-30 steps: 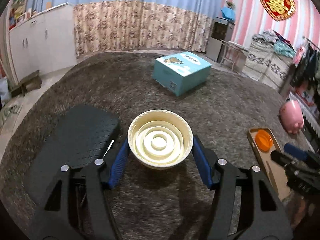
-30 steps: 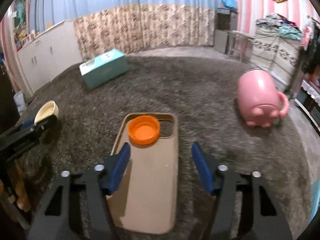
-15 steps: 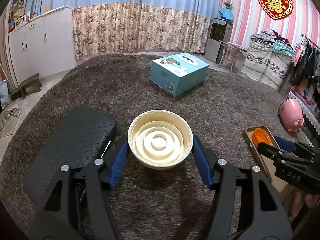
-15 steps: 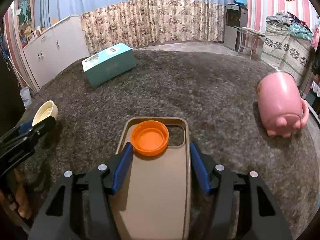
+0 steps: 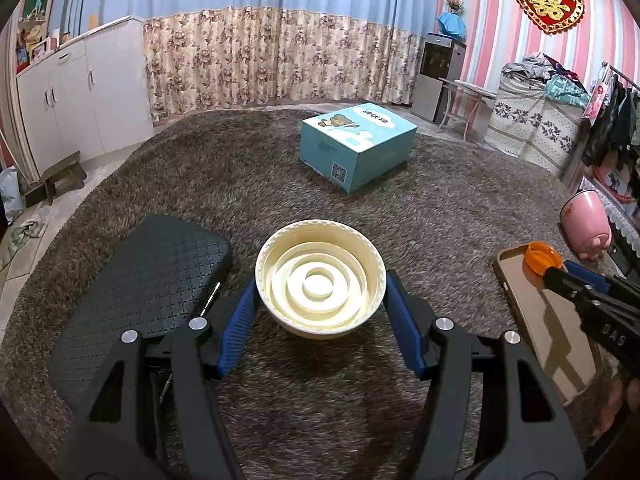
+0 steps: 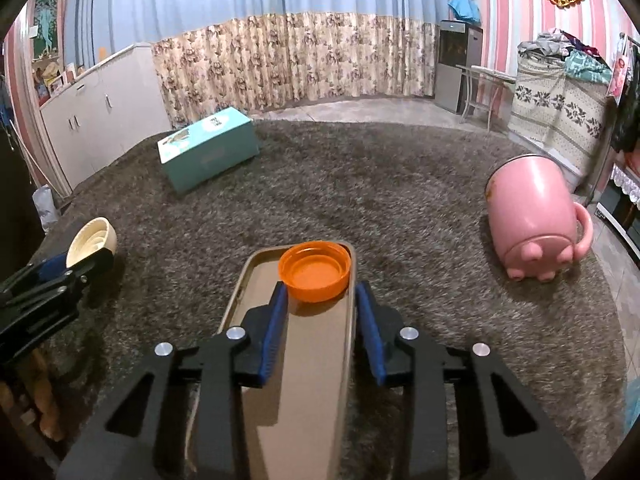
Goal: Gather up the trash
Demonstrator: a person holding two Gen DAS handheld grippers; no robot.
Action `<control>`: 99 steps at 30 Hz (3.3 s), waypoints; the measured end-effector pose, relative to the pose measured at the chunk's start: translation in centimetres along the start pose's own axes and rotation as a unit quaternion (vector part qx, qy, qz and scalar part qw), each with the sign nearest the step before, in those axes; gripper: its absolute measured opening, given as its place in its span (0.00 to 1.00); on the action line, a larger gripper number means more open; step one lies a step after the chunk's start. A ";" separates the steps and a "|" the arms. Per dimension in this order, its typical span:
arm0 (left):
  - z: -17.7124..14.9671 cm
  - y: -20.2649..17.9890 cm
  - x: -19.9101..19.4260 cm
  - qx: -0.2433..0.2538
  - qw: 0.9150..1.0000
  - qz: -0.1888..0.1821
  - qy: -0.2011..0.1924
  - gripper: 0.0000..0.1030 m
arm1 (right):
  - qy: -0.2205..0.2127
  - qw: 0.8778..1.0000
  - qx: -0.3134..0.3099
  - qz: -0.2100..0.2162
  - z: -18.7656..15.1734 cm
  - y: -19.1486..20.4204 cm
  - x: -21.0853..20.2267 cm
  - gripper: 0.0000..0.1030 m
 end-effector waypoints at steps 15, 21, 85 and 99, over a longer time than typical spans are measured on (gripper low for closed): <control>0.0 0.0 0.0 0.000 1.000 0.000 0.001 0.59 | -0.013 0.997 0.074 -0.013 -0.4 -6.0 -2.6 0.18; 0.0 0.0 0.0 0.000 1.000 0.000 0.000 0.59 | -0.010 0.998 0.067 0.001 -0.2 -4.9 -2.0 0.19; 0.0 -0.4 -0.2 0.015 1.000 -0.003 0.001 0.59 | -0.028 1.000 0.008 0.004 -0.6 -1.5 -5.0 0.39; 5.0 -10.0 -10.8 0.085 0.987 -0.075 -0.117 0.59 | -0.139 0.973 0.072 -0.168 -1.8 -13.3 -22.8 0.39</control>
Point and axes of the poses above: each gripper's, at about its wrist camera, not at the fingertips, and x roughly the way its jaws point, y to its left, z to its top, the point moved 10 cm from there along x, roughly the way its jaws point, and after that the axes turned 8 degrees about x, right-handed, at the moved point
